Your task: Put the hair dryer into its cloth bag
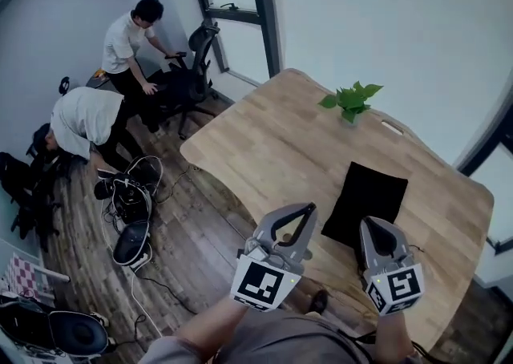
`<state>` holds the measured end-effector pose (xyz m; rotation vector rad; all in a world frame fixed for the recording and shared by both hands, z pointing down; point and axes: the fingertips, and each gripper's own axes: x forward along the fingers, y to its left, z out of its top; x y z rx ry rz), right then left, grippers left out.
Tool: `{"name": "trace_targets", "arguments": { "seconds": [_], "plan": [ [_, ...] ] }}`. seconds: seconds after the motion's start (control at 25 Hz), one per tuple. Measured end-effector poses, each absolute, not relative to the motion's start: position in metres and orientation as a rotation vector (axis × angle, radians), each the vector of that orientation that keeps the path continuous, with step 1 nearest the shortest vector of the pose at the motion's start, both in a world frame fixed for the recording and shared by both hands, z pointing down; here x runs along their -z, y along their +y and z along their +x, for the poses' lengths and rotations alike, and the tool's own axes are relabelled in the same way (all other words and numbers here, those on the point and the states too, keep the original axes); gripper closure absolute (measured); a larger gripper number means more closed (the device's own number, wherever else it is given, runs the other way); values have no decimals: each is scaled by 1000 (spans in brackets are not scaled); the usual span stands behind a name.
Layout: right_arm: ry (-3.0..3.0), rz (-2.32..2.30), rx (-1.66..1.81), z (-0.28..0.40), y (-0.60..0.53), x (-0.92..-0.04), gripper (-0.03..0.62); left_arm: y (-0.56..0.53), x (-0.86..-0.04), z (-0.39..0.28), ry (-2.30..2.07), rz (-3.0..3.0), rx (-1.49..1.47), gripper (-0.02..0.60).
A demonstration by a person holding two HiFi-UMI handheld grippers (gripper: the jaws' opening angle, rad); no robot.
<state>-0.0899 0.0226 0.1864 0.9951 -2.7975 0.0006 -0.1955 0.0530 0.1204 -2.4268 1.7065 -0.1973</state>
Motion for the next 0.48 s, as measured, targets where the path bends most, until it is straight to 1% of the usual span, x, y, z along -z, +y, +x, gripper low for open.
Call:
{"name": "trace_targets", "arguments": {
  "seconds": [0.16, 0.28, 0.48],
  "plan": [
    [-2853, 1074, 59, -124, 31, -150, 568, 61, -94, -226, 1857, -2411, 2, 581],
    [-2865, 1129, 106, -138, 38, -135, 568, 66, -88, -233, 1852, -2358, 29, 581],
    [-2805, 1258, 132, -125, 56, -129, 568, 71, -92, -218, 1805, -2404, 3, 581]
  ]
}}
